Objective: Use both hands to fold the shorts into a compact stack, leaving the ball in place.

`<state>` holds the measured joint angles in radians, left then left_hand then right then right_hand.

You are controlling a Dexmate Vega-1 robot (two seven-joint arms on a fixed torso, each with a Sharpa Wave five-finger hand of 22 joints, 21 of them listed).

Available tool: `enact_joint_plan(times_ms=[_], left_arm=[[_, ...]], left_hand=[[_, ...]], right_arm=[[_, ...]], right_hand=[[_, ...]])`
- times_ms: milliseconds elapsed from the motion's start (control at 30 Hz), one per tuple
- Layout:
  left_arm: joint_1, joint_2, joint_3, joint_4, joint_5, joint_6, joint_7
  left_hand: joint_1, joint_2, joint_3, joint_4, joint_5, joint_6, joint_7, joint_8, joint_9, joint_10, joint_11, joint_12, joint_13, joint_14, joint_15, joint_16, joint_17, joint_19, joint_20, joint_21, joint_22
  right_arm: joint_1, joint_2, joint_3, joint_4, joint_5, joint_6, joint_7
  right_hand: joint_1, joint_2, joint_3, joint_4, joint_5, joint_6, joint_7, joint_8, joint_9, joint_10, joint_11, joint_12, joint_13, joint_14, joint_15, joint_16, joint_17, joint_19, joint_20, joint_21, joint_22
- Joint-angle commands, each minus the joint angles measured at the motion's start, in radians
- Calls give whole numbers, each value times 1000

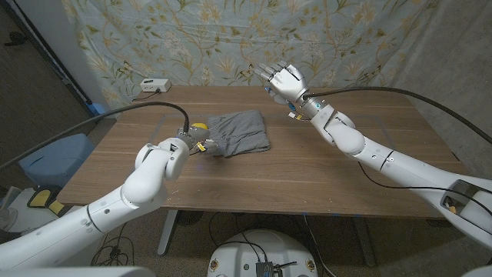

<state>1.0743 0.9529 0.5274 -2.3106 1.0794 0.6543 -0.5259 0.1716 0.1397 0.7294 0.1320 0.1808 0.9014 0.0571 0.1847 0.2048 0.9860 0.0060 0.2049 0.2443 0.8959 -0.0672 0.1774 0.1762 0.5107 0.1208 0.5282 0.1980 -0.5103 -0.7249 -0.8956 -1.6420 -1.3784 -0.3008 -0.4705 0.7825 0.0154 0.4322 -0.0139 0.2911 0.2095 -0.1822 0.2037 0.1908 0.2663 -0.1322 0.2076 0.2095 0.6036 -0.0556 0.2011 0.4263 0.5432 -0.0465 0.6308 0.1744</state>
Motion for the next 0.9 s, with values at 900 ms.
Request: enact_joint_plan(times_ms=[900], left_arm=[[74,-147,-254,388,-707,-1001,1104]], left_hand=[[20,-41,-10,-88,-1,-491,-95,-6,-16,-517,3,-22,-32,-414,44,-2,4,-212,20,-74,9]], right_arm=[[-314,77,403,-213,1020,284,47]], right_hand=[[-164,24,-20,49,-96,188,55,29,-2,141,104,17,-1,-46,-59,10,0,-76,105,-59,7]])
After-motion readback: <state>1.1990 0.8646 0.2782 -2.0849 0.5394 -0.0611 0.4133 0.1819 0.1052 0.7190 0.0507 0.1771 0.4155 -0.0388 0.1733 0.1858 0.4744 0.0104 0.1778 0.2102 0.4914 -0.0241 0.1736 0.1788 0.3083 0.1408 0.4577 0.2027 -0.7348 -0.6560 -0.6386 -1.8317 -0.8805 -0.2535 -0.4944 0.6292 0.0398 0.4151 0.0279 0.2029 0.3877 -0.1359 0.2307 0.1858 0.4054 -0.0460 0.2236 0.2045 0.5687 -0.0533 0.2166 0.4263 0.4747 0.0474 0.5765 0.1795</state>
